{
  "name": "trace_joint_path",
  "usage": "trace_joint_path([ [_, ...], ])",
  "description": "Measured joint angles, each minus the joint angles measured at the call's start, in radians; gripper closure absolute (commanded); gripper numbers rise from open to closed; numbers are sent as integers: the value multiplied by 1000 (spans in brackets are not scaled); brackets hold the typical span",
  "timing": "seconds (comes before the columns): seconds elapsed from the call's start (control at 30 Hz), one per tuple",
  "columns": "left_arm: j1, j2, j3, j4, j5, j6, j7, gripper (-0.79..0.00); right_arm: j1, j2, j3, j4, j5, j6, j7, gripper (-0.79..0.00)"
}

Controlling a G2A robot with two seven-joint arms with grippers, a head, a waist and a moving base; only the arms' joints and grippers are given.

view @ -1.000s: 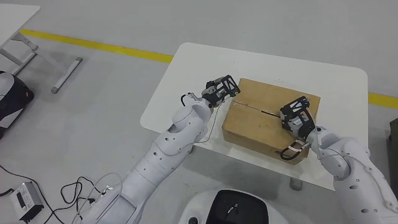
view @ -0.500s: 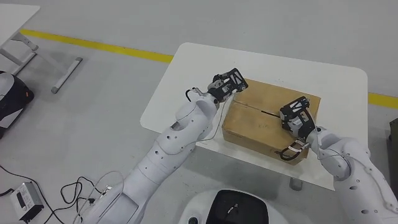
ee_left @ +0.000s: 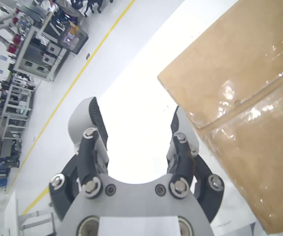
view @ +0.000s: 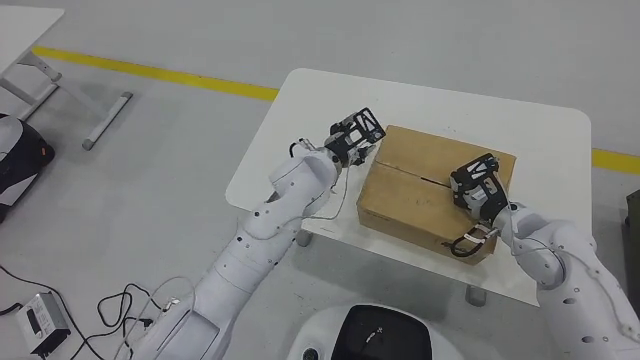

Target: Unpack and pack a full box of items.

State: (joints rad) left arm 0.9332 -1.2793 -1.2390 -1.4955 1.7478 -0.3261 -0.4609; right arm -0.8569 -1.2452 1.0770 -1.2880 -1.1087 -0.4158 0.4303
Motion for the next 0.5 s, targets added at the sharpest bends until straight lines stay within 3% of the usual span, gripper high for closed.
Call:
trace_joint_path([
  [0.23, 67, 14, -33, 27, 11, -76, -14, -785, 6, -2, -5, 1, 0, -9, 5, 0],
  [0.5, 18, 2, 51, 155, 79, -52, 41, -785, 9, -3, -8, 7, -4, -16, 9, 0],
])
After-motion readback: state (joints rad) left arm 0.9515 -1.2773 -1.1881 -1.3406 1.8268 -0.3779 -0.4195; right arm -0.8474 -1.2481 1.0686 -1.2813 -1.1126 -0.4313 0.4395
